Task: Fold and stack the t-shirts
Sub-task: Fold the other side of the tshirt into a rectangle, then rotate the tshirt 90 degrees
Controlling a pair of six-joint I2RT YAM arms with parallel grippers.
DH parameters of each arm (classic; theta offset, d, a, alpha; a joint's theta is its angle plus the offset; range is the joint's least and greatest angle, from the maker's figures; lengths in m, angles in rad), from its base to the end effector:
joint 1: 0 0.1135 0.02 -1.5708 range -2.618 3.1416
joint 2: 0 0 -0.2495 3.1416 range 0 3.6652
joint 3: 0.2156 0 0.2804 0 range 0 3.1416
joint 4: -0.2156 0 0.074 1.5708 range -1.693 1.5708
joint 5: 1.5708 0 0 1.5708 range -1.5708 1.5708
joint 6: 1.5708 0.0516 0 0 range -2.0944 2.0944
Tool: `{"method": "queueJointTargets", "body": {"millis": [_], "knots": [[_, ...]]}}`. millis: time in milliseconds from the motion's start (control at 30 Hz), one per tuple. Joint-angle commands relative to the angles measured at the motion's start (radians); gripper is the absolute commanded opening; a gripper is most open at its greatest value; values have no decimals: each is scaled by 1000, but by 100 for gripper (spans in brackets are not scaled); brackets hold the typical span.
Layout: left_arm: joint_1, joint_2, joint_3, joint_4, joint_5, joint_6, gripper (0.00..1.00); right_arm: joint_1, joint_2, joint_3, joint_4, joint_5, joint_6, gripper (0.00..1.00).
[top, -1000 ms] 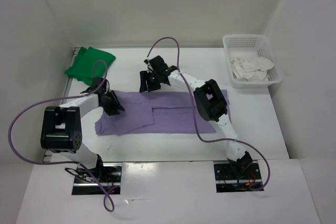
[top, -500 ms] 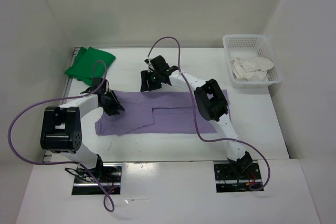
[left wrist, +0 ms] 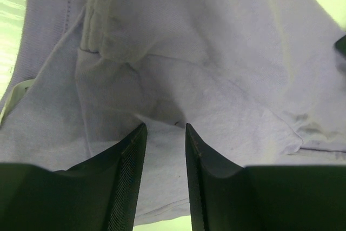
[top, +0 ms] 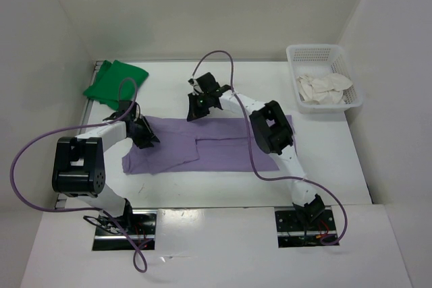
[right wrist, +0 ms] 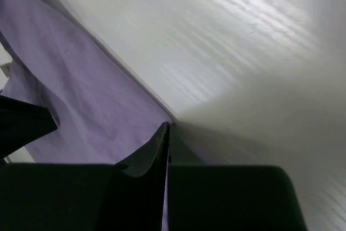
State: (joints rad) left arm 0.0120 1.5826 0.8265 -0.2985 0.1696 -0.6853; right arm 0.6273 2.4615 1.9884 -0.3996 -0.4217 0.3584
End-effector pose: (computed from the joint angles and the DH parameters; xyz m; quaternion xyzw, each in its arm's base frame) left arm 0.3251 -0.0048 0.1101 -0.3088 0.9128 -0.1613 0.2130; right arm 0.4434 0.3475 0.1062 -0.1941 0.9010 0.3315 0.2016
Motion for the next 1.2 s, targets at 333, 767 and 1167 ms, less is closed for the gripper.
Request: {"method": "queueJointTargets", "body": {"millis": [333,767,1167], "knots": [[5,31,-20,-33,-32,3,44,-163,-21,10,25,48,90,15],[16,-87,240,-119,2,64,44,-81,152,280,-97,-88,16,57],[3,-180,292,-142,76,90,39,55,418,667,-271,-216,-36,60]]}}
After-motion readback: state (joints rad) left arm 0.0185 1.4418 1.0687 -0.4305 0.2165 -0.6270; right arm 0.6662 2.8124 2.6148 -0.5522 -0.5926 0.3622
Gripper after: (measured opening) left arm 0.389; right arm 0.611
